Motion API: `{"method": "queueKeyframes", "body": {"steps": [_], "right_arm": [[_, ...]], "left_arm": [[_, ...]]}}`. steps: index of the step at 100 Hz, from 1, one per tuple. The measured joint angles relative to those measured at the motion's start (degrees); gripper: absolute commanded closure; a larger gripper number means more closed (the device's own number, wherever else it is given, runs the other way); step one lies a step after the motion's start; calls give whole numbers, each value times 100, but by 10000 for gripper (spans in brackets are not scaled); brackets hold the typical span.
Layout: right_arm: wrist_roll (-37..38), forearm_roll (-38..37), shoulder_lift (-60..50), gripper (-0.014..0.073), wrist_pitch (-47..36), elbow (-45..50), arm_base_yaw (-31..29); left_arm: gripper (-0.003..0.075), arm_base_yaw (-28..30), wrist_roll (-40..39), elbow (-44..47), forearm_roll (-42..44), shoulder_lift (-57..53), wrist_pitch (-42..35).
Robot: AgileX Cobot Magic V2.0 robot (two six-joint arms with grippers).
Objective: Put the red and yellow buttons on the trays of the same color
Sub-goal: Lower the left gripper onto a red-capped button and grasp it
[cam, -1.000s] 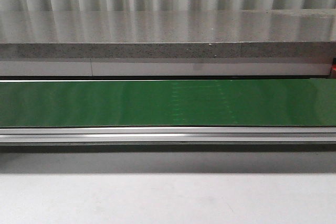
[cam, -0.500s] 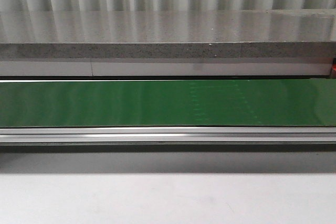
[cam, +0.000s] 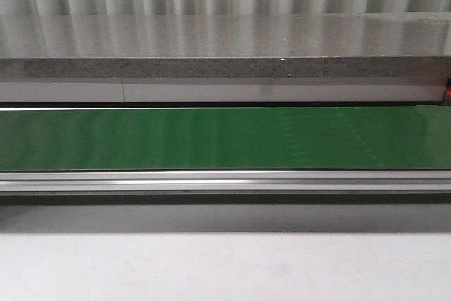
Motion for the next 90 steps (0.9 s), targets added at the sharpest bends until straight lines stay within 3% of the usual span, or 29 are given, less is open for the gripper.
{"method": "queueKeyframes", "body": {"steps": [18,28,74,90], "right_arm": [[0,0,0,661,0,0,0],[0,0,0,661,0,0,0],[0,0,0,661,0,0,0],[0,0,0,661,0,0,0]], "left_arm": [[666,0,0,0,94,-15,0],[741,0,10,0,94,-149,34],[740,0,239,0,94,-1950,1073],[740,-321,385,0,94,-2485,1412]]}}
